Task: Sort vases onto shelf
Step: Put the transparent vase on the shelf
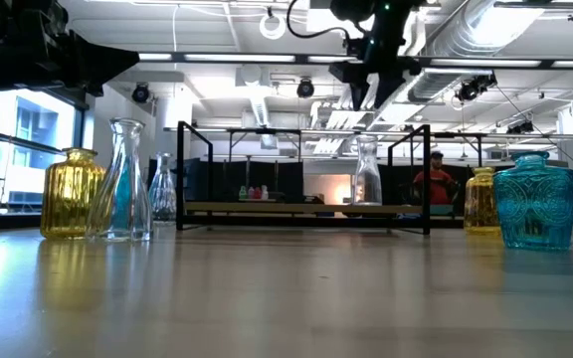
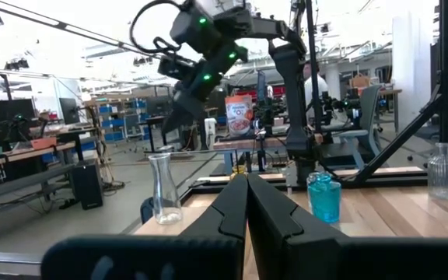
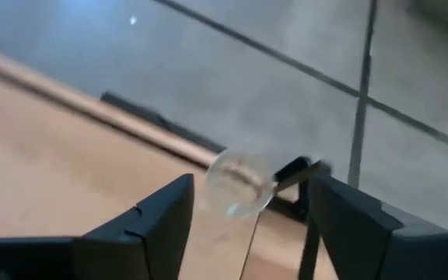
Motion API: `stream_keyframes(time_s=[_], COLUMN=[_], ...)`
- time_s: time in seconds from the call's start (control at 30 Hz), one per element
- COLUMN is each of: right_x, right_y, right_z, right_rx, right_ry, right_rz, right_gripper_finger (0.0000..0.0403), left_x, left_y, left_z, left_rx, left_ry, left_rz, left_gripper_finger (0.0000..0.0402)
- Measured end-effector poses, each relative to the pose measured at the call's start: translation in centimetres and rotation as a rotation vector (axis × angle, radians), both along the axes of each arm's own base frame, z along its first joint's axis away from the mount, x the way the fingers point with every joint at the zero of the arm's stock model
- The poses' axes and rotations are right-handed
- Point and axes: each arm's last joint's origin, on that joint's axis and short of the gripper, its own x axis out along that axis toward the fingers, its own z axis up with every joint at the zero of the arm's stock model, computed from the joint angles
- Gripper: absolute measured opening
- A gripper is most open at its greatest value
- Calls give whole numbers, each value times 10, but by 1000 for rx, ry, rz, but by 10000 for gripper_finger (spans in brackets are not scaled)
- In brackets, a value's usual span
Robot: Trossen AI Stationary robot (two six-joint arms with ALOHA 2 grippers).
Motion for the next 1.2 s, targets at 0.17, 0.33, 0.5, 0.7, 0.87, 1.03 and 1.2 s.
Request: stream_keyframes(time_s=[0.17,0.33,0.5,0.7,0.87,1.03,1.2], right_x=[6,16,19,14,10,8,5], right_y=[18,17,3,-16,-24,-28,-32], right_z=[-19,-43,-58,-67,-68,-68,-67], right_rx=[94,144,154,167,157,139,130], right_ry=[37,45,62,75,82,83,87], right_rz=[72,88,38,-27,-57,-78,-95], right_gripper_finger=[135,24,21,20,10,7,7], left_x=[0,0,0,0,0,0,0], left_y=[0,0,0,0,0,0,0], left_z=[0,0,0,0,0,0,0], left_rx=[-1,-1,1,1,0,0,-1], left_ry=[3,2,-3,-2,-2,-1,3], left_rz=[0,0,1,1,1,1,1], left_gripper_finger=[0,0,0,0,0,0,0])
